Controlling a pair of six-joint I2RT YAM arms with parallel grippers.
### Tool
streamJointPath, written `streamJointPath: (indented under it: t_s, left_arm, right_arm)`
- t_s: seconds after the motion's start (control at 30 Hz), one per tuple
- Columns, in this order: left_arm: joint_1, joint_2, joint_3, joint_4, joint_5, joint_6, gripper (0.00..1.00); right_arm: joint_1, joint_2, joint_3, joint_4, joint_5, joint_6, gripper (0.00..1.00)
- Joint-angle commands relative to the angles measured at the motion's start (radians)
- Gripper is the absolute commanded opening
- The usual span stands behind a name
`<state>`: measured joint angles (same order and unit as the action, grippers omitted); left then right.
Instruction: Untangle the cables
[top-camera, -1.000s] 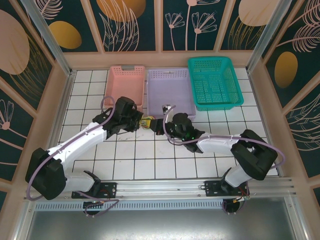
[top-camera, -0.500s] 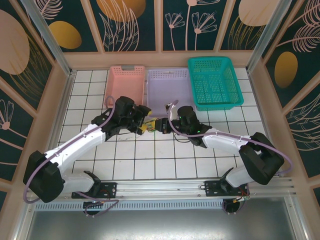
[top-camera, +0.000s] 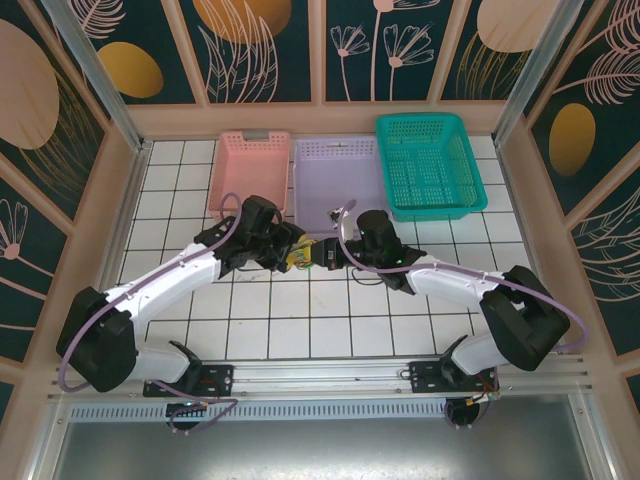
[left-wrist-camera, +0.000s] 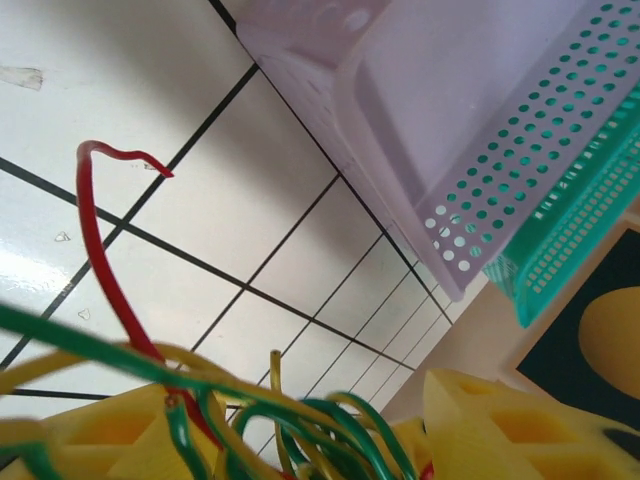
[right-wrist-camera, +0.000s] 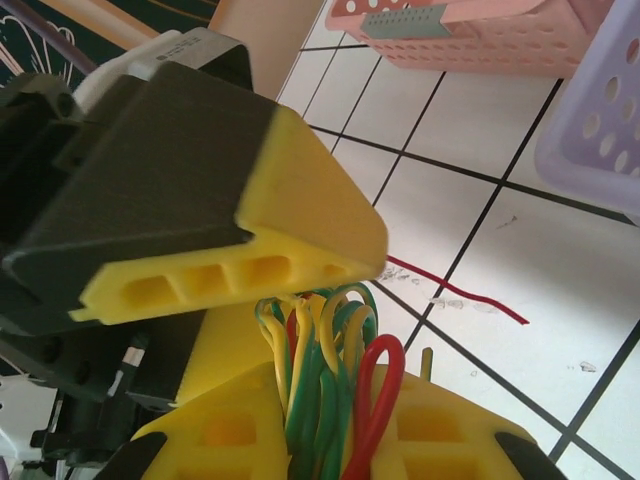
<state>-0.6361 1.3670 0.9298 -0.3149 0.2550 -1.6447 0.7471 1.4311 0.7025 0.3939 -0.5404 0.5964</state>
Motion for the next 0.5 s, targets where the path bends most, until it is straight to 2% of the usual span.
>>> streamJointPath:
  t_s: [0.0, 0.1, 0.23, 0.37, 0.47]
  left_arm:
    - [-0.007, 0.026, 0.036, 0.048, 0.014, 0.038, 0.51]
    - [-0.022, 0.053, 0.071, 0.075, 0.038, 0.032, 0.49]
    - [-0.044, 0.064, 0.082, 0.108, 0.04, 0.009, 0.41]
    - [-0.053, 0.067, 0.091, 0.134, 0.058, -0.016, 0.37]
    - [-0.059, 0.073, 0.106, 0.136, 0.064, -0.02, 0.26]
  right_arm:
    - [0.006, -0.025, 0.047, 0.016, -0.121, -0.033, 0.0]
    - [0.006, -0.008, 0.056, 0.03, -0.146, -0.027, 0.0]
    - [0.006, 0.027, 0.083, 0.023, -0.177, -0.035, 0.0]
    - [0.008, 0.045, 0.09, 0.028, -0.179, -0.029, 0.0]
    - [0.007, 0.051, 0.094, 0.037, -0.177, -0.024, 0.0]
